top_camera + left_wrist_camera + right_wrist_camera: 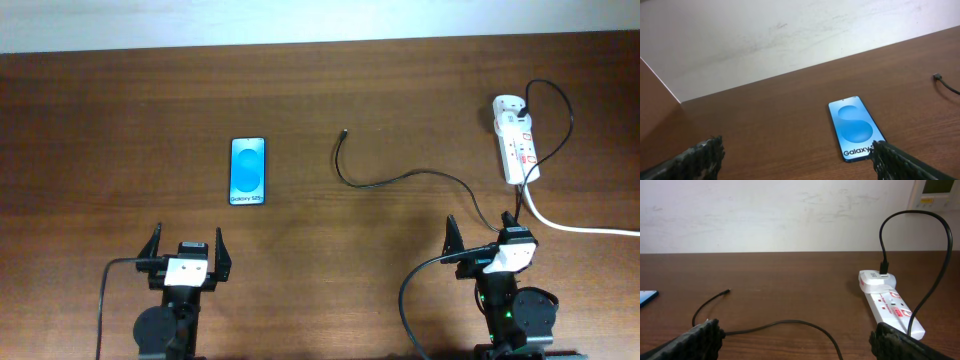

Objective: Plug charger to phone and switch on socket

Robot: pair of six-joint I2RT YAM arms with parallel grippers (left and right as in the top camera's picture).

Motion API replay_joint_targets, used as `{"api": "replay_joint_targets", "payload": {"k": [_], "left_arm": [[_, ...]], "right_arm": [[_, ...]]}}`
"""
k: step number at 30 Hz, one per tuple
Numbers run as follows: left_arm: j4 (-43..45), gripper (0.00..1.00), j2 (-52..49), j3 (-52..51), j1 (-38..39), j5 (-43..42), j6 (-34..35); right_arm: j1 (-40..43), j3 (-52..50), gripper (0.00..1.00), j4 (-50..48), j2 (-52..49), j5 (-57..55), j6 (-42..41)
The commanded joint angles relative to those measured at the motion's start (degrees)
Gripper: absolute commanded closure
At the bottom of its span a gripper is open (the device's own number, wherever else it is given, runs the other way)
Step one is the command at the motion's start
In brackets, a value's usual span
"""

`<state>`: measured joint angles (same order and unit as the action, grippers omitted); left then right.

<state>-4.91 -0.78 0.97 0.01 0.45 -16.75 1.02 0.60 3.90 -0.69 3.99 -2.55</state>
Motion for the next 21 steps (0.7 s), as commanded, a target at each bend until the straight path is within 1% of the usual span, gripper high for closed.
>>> {"api": "replay_joint_targets", "payload": {"k": [1, 13, 18, 20, 21], "left_arm": [[0.2, 0.01, 0.4, -0.4, -0.3, -0.6, -0.5], [0.2, 0.01, 0.4, -0.4, -0.3, -0.6, -0.5], [4.9, 0.01, 0.4, -0.4, -0.3, -0.4, -0.5], [3.7, 0.01, 0.4, -0.4, -0.3, -0.5, -0.5], [1.6, 0.01, 0.4, -0.4, -0.3, -0.5, -0.5]], "right_arm": [[-0.6, -0.3, 0.01, 0.3, 0.5, -0.2, 0.4], [-0.6, -0.3, 0.02, 0.3, 0.5, -0.2, 0.4], [-0.6, -0.3, 0.02, 0.3, 0.5, -0.2, 0.4], [-0.6, -0.3, 0.02, 0.3, 0.5, -0.2, 0.4], [-0.6, -0.3, 0.02, 0.3, 0.5, -0.2, 0.4]]}}
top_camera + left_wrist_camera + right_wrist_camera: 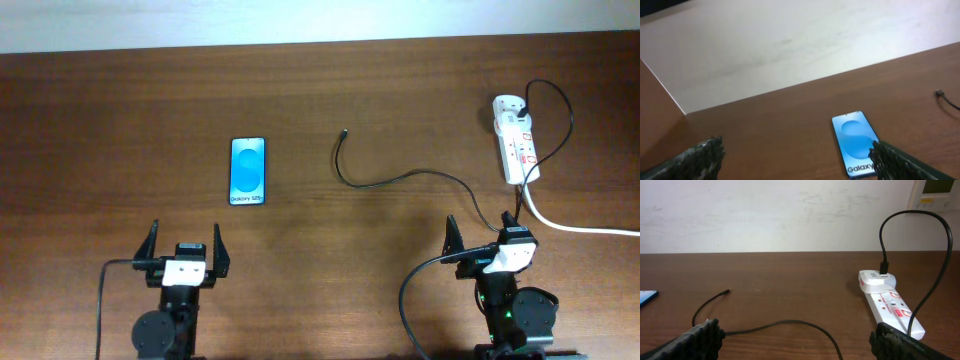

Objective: Plug charger to phone and switch on socket

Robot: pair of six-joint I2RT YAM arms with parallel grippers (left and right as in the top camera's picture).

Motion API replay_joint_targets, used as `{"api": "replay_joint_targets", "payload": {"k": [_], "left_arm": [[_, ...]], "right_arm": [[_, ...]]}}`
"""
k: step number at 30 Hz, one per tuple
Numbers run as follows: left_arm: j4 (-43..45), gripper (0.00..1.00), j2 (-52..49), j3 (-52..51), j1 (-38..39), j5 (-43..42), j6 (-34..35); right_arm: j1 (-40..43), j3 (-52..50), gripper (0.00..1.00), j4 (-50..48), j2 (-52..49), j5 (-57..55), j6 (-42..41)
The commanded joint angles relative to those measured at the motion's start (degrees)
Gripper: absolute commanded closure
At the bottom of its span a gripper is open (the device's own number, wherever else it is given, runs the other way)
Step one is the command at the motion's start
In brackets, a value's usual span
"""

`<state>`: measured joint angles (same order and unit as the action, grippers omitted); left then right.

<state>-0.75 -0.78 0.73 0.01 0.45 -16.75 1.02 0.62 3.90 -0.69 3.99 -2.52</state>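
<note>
The phone (248,171) lies face up on the brown table (120,120), screen lit blue; it also shows in the left wrist view (855,142). The black charger cable (400,178) curls across the middle, its free plug tip (345,131) right of the phone and apart from it. The cable's other end goes into a white adapter (508,104) on the white power strip (514,140) at the far right. My left gripper (187,229) is open near the front edge, below the phone. My right gripper (480,225) is open near the front right, with the cable (790,324) lying ahead of it.
A thick white lead (580,228) runs from the power strip off the right edge. A pale wall (790,215) bounds the table's far side. The strip's red-marked switches (897,307) face up.
My left gripper has shifted slightly toward the near edge. In its view the phone now sits lower and more wall shows. The right arm, cable and phone have not moved.
</note>
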Motion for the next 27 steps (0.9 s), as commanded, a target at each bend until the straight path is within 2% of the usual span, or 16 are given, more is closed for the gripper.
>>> {"api": "replay_joint_targets", "payload": {"k": [1, 7, 12, 17, 27], "left_arm": [[-4.0, 0.0, 0.4, -0.2, -0.3, -0.5, -0.5], [-4.0, 0.01, 0.3, -0.2, -0.3, -0.8, -0.5], [-2.5, 0.01, 0.3, 0.0, -0.2, -11.4, 0.7], [-2.8, 0.01, -0.7, 2.1, -0.2, -11.6, 5.2], [-3.2, 0.01, -17.4, 16.1, -0.2, -14.9, 6.9]], "right_arm": [[-0.6, -0.3, 0.02, 0.3, 0.5, -0.2, 0.4], [-0.6, -0.3, 0.02, 0.3, 0.5, -0.2, 0.4], [-0.6, -0.3, 0.02, 0.3, 0.5, -0.2, 0.4], [-0.6, -0.3, 0.02, 0.3, 0.5, -0.2, 0.4], [-0.6, -0.3, 0.02, 0.3, 0.5, -0.2, 0.4]]}}
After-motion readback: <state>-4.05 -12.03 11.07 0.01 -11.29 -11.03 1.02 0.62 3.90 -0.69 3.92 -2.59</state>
